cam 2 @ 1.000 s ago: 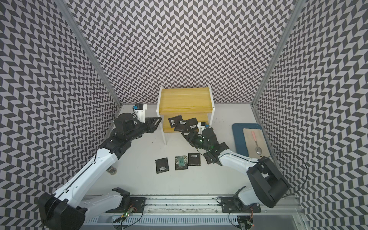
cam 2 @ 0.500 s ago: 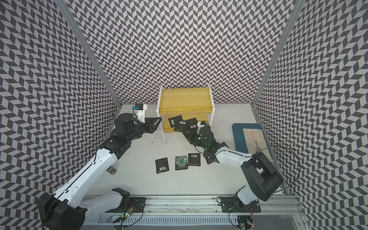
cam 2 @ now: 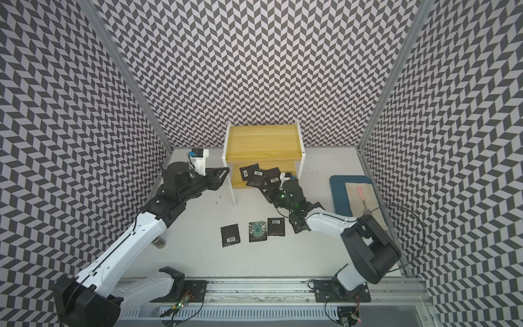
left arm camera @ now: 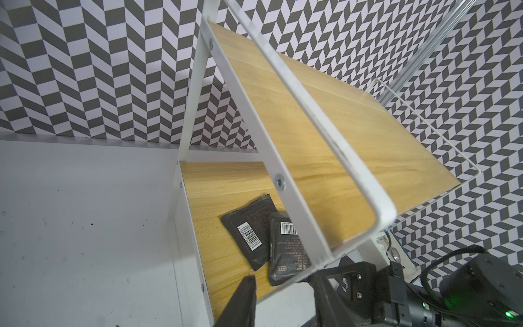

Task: Remove the tea bags from the shelf
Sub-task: Pick up the tea bag from the shelf.

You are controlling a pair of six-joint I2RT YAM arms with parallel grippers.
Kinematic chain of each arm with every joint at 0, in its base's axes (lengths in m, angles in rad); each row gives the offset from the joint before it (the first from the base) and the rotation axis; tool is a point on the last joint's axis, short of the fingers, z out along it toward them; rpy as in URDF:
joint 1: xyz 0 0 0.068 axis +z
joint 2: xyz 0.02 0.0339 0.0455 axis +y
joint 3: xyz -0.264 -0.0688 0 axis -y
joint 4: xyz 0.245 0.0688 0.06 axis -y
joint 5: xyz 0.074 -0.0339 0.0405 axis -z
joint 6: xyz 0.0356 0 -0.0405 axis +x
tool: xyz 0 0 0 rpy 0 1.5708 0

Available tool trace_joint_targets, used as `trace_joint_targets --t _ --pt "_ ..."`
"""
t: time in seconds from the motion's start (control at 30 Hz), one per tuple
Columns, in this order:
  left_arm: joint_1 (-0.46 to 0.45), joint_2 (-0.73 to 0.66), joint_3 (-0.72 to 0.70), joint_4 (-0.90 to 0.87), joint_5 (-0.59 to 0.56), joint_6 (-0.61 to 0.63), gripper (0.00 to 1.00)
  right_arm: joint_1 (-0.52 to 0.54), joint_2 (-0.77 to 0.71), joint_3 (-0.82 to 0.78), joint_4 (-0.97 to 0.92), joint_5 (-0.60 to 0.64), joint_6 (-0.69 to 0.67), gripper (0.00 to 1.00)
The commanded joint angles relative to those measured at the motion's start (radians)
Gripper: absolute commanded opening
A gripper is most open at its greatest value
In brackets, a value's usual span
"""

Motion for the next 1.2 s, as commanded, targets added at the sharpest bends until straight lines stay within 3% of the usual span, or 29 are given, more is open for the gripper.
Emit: trace_joint_targets --t 0.0,0.33,0.73,1.17 --pt "-0.007 -0.014 0.000 0.025 0.008 0.010 0.37 0.002 -0.020 0.013 0.032 -0.004 -0.027 0.03" --pt "-0.005 -0.017 0.002 0.018 -0.006 0.012 0.37 0.002 -0.126 0.019 -0.041 -0.010 -0.114 0.02" --pt "-0.005 -0.019 0.007 0.013 -0.006 0.011 0.38 0.004 -0.201 0.038 -0.164 -0.134 -0.205 0.02" --pt "-0.005 -0.013 0.016 0.002 -0.012 0.012 0.38 0.001 -0.478 -0.115 -0.375 -0.169 -0.301 0.01"
